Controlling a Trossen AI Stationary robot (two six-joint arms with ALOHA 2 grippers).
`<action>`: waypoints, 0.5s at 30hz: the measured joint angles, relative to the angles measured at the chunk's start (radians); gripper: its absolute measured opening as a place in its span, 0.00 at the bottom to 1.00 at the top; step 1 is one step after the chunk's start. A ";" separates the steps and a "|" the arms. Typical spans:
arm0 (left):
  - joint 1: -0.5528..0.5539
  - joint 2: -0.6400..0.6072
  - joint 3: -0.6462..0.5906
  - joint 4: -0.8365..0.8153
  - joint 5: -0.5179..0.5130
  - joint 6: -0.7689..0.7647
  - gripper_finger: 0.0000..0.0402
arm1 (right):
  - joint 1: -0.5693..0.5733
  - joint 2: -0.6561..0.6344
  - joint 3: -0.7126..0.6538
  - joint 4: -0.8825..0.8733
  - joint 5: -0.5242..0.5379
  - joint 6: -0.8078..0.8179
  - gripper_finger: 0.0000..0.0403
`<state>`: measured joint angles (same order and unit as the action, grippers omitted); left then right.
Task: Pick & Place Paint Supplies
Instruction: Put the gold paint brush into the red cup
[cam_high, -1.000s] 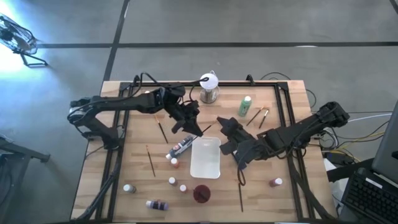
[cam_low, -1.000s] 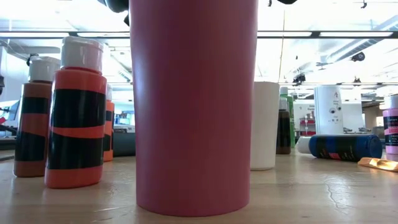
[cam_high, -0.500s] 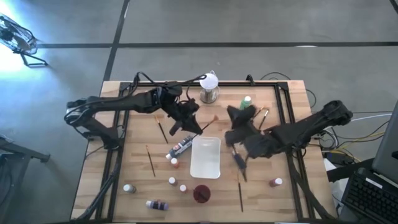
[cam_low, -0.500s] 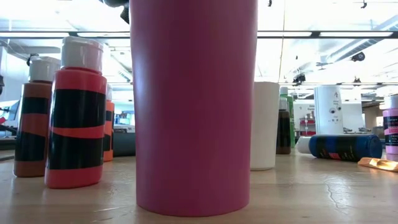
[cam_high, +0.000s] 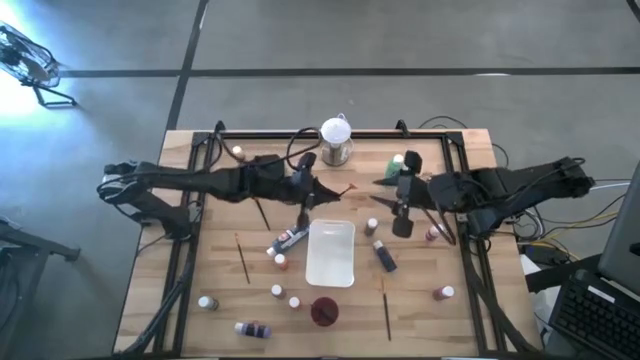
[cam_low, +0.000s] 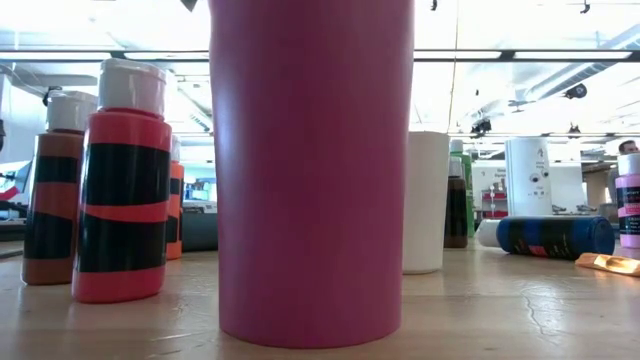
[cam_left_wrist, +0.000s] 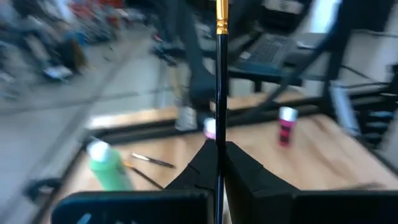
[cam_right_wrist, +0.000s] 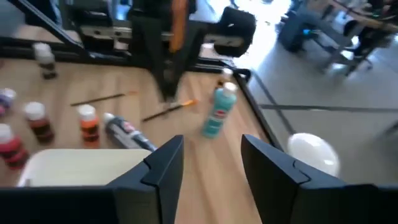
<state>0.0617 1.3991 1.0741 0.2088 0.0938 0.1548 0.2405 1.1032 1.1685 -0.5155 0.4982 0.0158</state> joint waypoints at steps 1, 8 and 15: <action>-0.005 0.000 -0.015 0.037 -0.033 0.012 0.03 | 0.001 -0.012 -0.024 0.033 -0.002 0.000 0.40; -0.009 0.007 -0.132 0.298 -0.176 0.127 0.03 | -0.005 -0.094 -0.216 0.424 -0.008 -0.029 0.43; -0.005 0.007 -0.147 0.333 -0.174 0.189 0.03 | -0.031 -0.094 -0.285 0.676 -0.041 -0.074 0.45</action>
<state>0.0566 1.4059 0.9276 0.5420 -0.0801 0.3437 0.2096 1.0091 0.8832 0.1600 0.4571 -0.0578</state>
